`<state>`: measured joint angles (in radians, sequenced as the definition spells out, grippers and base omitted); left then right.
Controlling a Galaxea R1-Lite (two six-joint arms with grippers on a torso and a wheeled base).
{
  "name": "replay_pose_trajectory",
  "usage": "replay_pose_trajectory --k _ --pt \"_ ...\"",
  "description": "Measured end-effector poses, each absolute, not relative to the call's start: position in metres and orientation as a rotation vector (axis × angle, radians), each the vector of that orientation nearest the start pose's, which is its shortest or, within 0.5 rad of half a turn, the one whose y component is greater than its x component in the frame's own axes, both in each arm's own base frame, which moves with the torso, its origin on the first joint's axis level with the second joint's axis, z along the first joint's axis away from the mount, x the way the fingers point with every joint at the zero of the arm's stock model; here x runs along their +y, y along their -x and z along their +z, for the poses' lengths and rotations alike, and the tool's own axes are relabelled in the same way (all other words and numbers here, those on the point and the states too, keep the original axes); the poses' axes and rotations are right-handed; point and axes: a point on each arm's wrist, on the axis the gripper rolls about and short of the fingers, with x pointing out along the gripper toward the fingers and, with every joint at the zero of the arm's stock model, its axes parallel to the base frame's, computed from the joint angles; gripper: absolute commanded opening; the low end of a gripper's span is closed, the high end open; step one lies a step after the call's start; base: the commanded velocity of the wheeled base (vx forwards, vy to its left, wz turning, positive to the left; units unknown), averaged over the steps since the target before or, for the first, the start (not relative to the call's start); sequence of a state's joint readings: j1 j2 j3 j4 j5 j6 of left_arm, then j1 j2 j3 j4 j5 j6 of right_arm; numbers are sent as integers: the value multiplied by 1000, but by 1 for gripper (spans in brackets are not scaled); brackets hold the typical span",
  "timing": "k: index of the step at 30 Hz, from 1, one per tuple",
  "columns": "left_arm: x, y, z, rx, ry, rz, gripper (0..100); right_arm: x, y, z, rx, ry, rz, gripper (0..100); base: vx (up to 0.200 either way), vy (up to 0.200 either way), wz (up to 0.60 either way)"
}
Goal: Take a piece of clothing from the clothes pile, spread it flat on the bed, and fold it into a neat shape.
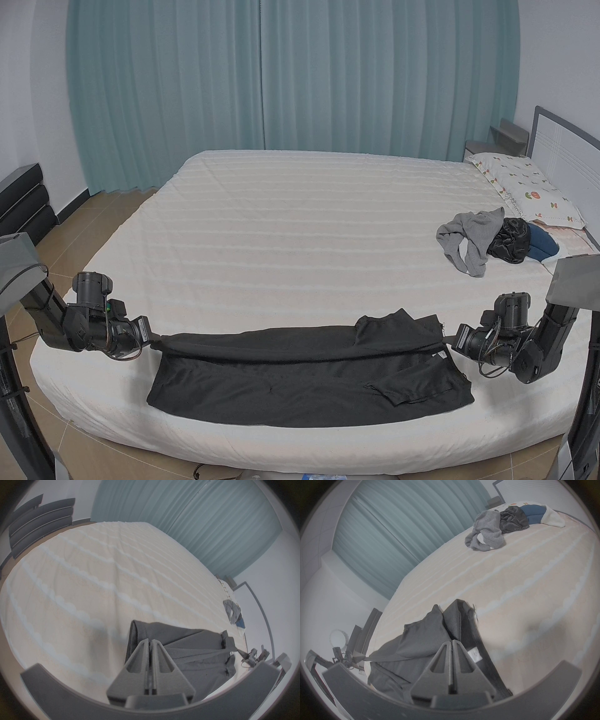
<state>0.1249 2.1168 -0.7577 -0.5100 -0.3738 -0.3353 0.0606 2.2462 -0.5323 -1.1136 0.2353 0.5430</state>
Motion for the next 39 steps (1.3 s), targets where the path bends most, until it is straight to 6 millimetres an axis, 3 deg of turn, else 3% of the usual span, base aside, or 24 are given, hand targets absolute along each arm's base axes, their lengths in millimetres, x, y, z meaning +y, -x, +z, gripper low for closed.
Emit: replay_pose_trajectory --k 6,7,9,10,15,23,31,39 --pt "32 -319 17 907 500 -99 0 21 -310 -19 714 -546 106 0 0 0 0" --pt "32 -318 16 912 500 -98 100 20 -310 -21 719 -541 105 0 0 0 0" --pt "32 -316 15 917 500 -97 100 20 -309 -23 729 -541 101 0 0 0 0" --pt "32 -316 15 918 500 -96 100 19 -308 -24 733 -542 99 100 0 0 0" --pt "32 -315 14 924 504 -94 100 18 -308 -24 725 -555 97 100 0 0 0" --pt "36 -321 21 891 549 -68 100 13 -322 -6 634 -627 94 100 0 0 0" --pt "39 -349 36 811 683 -25 100 11 -343 1 575 -695 100 100 0 0 0" --pt "18 -369 19 842 667 -64 100 7 -363 -11 570 -844 69 100 0 0 0"
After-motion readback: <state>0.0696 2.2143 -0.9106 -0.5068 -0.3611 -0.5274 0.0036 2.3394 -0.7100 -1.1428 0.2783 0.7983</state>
